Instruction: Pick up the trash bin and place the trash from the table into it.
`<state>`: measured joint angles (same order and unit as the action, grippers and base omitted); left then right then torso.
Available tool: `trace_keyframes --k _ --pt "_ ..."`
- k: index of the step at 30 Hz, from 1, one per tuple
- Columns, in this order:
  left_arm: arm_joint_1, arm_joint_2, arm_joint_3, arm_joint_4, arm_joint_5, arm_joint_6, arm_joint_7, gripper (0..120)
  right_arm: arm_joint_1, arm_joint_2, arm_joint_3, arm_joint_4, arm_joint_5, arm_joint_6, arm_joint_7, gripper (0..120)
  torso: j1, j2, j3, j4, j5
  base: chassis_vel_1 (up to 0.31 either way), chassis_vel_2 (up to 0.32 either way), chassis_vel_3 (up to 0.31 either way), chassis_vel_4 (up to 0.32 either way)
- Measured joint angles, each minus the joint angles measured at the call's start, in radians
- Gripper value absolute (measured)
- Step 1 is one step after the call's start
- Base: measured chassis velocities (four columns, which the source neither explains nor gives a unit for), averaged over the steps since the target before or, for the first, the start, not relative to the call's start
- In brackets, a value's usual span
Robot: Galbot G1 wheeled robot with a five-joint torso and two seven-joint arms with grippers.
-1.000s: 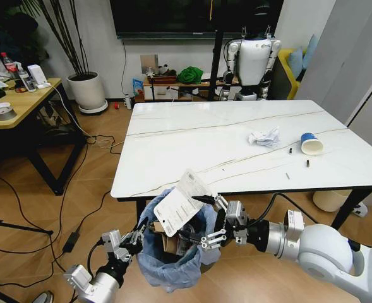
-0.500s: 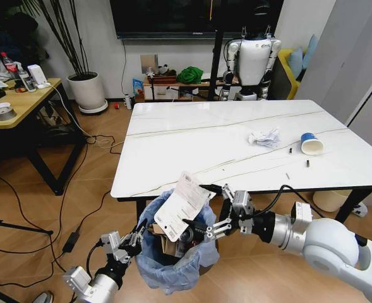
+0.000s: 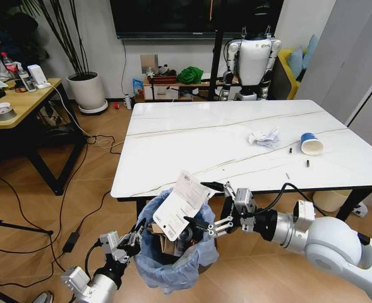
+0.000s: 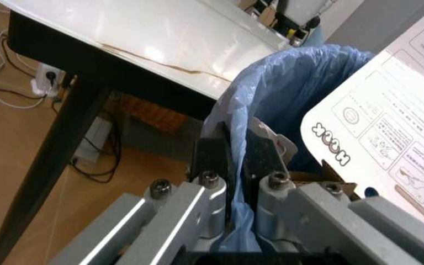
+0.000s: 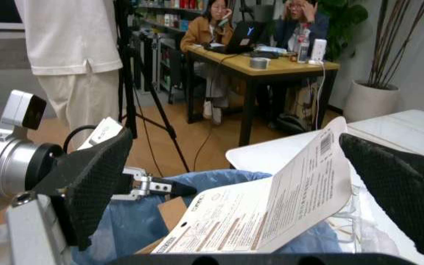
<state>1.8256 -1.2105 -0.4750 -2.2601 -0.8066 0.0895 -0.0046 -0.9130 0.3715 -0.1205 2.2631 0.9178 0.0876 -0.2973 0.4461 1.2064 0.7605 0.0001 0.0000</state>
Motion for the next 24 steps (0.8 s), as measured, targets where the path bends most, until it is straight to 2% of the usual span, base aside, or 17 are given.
trace_keyframes --k 12,24 --pt "0.0 0.001 -0.001 -0.003 -0.003 0.0 0.001 0 0.002 0.028 -0.014 -0.059 0.006 0.01 0.002 100 0.0 0.0 0.0 0.0 0.0001 0.0 0.0 0.0 0.0" --pt "-0.005 -0.002 -0.003 -0.002 -0.005 0.001 -0.002 0 -0.003 0.022 -0.058 -0.012 -0.007 0.004 0.002 100 0.0 0.0 0.0 0.0 0.0 0.0 0.0 0.0 0.0"
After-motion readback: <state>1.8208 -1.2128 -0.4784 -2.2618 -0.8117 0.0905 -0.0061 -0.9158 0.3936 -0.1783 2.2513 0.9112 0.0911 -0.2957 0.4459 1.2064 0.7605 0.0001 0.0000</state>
